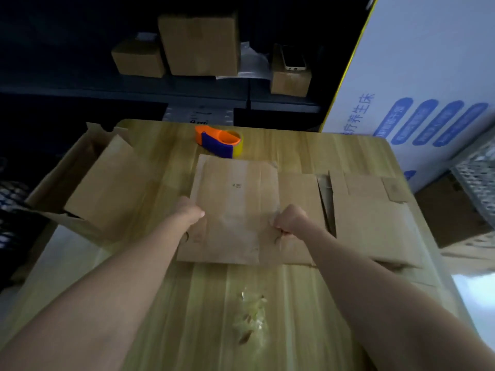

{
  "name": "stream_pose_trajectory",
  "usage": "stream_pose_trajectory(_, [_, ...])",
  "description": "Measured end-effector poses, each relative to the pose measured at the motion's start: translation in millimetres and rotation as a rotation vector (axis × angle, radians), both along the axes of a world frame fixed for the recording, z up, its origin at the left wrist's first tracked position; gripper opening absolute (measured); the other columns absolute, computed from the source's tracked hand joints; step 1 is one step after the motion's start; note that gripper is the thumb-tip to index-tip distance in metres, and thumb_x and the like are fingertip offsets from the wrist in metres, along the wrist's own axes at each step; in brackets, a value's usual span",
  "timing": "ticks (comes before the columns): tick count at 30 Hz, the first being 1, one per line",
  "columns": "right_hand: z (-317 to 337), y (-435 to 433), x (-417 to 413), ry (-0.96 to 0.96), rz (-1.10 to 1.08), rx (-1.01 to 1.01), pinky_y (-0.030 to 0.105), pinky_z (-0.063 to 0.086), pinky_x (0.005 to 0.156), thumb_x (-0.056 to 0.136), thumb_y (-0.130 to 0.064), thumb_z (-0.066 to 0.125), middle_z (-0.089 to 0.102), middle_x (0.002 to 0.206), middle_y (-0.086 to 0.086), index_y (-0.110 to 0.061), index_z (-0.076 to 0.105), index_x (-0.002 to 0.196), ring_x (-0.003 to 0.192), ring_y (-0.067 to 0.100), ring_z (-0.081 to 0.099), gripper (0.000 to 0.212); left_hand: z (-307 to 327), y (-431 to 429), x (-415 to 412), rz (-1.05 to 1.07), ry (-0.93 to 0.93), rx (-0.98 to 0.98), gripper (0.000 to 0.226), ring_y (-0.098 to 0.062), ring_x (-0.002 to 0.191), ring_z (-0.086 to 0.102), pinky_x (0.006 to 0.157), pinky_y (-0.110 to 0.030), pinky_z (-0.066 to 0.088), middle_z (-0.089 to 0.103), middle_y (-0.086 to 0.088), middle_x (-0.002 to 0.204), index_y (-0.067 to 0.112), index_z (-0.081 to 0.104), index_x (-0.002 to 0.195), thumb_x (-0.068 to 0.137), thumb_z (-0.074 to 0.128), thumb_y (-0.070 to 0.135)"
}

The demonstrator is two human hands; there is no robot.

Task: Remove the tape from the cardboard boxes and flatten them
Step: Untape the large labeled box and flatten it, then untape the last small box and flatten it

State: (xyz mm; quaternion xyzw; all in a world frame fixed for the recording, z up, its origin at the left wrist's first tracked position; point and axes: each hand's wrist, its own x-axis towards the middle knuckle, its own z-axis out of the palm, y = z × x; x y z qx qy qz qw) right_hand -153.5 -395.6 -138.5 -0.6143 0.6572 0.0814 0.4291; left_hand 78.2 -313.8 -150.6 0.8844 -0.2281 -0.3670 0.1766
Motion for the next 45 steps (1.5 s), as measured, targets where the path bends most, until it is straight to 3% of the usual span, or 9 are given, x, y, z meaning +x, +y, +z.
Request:
stream_pose_trajectory(5, [-11, 29, 66, -0.035, 0.088, 0.044, 0.023, 0.049, 0.042, 0.09, -0.02, 0.057, 0.055, 0.054, 0.004, -0.007, 0.052, 0.069, 0.044, 0.014, 0.057, 0.026, -9, 43, 54, 0.06, -0.101, 0.054, 0.045, -0.035, 0.119, 0.052, 0.082, -0.031, 0.043, 0.053, -0.021, 0.131, -0.006, 0.049, 0.126, 0.087, 0.065, 0.01])
stream_pose_trajectory(8, [-16, 40, 93, -0.026, 0.137, 0.041, 0.018, 0.046, 0.043, 0.094, -0.016, 0.051, 0.063, 0.072, 0.005, -0.002, 0.061, 0.098, 0.051, 0.011, 0.054, 0.018, -13, 55, 73, 0.041, -0.142, 0.056, 0.037, -0.037, 0.115, 0.054, 0.075, -0.031, 0.04, 0.056, -0.023, 0.126, -0.008, 0.053, 0.121, 0.091, 0.06, 0.012])
stream_pose_trajectory(14, [-24, 52, 116, 0.066, -0.019, -0.15, 0.027, 0.052, 0.069, 0.092, -0.007, 0.049, 0.064, 0.107, 0.011, -0.002, 0.061, 0.098, 0.098, 0.024, 0.063, 0.015, -24, 56, 93, -0.069, -0.072, -0.023, 0.058, -0.033, 0.126, 0.046, 0.102, -0.04, 0.041, 0.046, -0.018, 0.14, -0.002, 0.038, 0.138, 0.088, 0.064, 0.017])
stream_pose_trajectory(18, [-32, 57, 121, 0.123, -0.061, -0.26, 0.026, 0.048, 0.06, 0.09, -0.003, 0.044, 0.063, 0.107, 0.016, -0.002, 0.06, 0.106, 0.092, 0.031, 0.061, 0.022, -31, 56, 91, -0.221, -0.091, -0.094, 0.077, -0.029, 0.137, 0.032, 0.11, -0.037, 0.032, 0.027, -0.012, 0.153, 0.01, 0.019, 0.15, 0.088, 0.064, 0.012])
stream_pose_trajectory(23, [-41, 71, 134, 0.276, 0.266, -0.385, 0.039, 0.04, 0.098, 0.092, -0.007, 0.045, 0.039, 0.139, 0.007, -0.018, 0.038, 0.138, 0.13, 0.031, 0.033, 0.048, -43, 55, 97, -0.64, -0.286, -0.028, 0.065, -0.022, 0.146, -0.003, 0.119, -0.039, 0.011, 0.003, 0.004, 0.16, 0.017, 0.022, 0.15, 0.094, 0.055, 0.019])
stream_pose_trajectory(26, [-51, 75, 141, 0.322, 0.517, -0.424, 0.037, 0.025, 0.113, 0.091, -0.005, 0.051, 0.021, 0.153, -0.002, -0.015, 0.028, 0.146, 0.144, 0.026, 0.009, 0.061, -46, 51, 106, -0.74, -0.258, 0.014, 0.073, -0.022, 0.146, 0.004, 0.118, -0.033, 0.009, 0.005, 0.0, 0.16, 0.014, 0.02, 0.15, 0.091, 0.061, 0.021])
stream_pose_trajectory(36, [-33, 79, 144, 0.268, 0.559, -0.386, 0.037, 0.029, 0.112, 0.09, 0.0, 0.051, 0.031, 0.148, 0.008, -0.004, 0.034, 0.14, 0.143, 0.025, 0.018, 0.053, -33, 53, 111, -0.774, -0.279, -0.052, 0.06, -0.022, 0.144, 0.017, 0.117, -0.035, 0.019, 0.015, -0.003, 0.158, 0.011, 0.027, 0.148, 0.093, 0.048, 0.0])
stream_pose_trajectory(40, [10, 86, 157, 0.208, 0.531, -0.518, 0.037, 0.036, 0.106, 0.09, -0.002, 0.048, 0.042, 0.141, 0.011, -0.005, 0.042, 0.135, 0.137, 0.025, 0.028, 0.045, 13, 66, 100, -0.7, -0.414, -0.345, 0.04, -0.025, 0.116, 0.052, 0.098, -0.034, 0.044, 0.05, -0.01, 0.132, 0.007, 0.053, 0.128, 0.093, 0.036, -0.003])
stream_pose_trajectory(45, [73, 118, 219, -0.062, 0.577, -0.784, 0.036, 0.034, 0.104, 0.093, -0.021, 0.054, 0.044, 0.139, 0.008, -0.013, 0.04, 0.14, 0.131, 0.026, 0.033, 0.05, 96, 99, 115, -0.492, -0.58, -0.717, 0.026, -0.017, 0.107, 0.059, 0.092, -0.029, 0.049, 0.062, -0.002, 0.116, 0.016, 0.066, 0.108, 0.09, 0.052, 0.004])
